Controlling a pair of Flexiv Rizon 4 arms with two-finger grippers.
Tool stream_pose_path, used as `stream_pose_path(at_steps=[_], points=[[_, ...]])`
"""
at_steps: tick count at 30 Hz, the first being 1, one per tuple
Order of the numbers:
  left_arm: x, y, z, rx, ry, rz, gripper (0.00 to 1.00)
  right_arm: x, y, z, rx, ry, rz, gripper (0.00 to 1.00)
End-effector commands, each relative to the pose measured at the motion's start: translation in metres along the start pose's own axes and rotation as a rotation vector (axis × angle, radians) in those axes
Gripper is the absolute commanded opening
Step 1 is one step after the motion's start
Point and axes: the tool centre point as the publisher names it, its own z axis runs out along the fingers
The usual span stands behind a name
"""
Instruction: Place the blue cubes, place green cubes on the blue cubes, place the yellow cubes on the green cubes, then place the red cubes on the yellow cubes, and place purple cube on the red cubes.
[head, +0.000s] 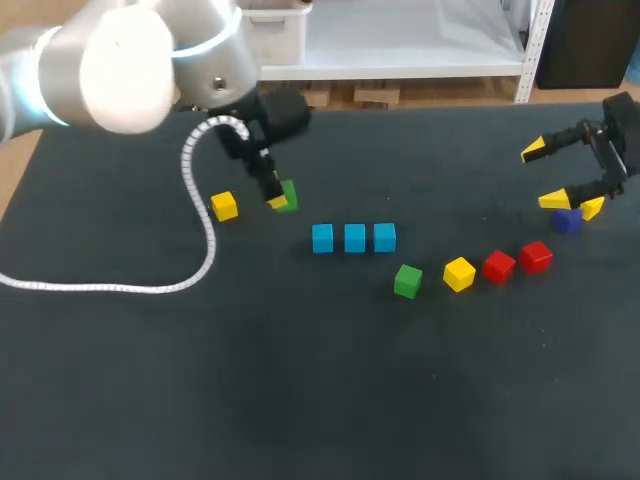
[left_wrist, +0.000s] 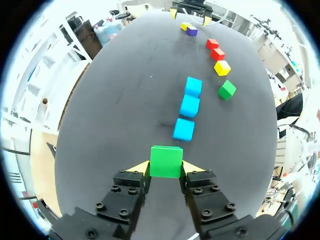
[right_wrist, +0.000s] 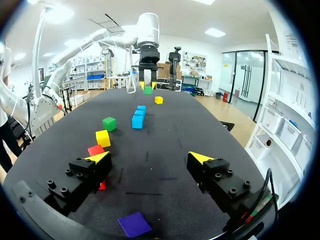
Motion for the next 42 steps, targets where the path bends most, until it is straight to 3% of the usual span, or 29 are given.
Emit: stream_pose_path(at_steps=[1, 17, 30, 42], points=[[-0.015, 0.0, 0.006, 0.004, 0.058, 0.0, 0.0, 0.0, 0.001, 0.0, 0.002, 0.001, -0.001, 1.0], [-0.056, -0.021, 0.02, -0.015, 0.046, 0.072, 0.0, 0.0, 0.001, 0.0, 0.002, 0.001, -0.001, 1.0], [-0.054, -0.043, 0.032, 0.015, 0.06, 0.102, 0.0, 0.0, 0.001, 0.0, 0.002, 0.001, -0.001, 1.0], [-0.048, -0.034, 0.04, 0.023, 0.083, 0.111, 0.0, 0.0, 0.001, 0.0, 0.002, 0.001, -0.001, 1.0]])
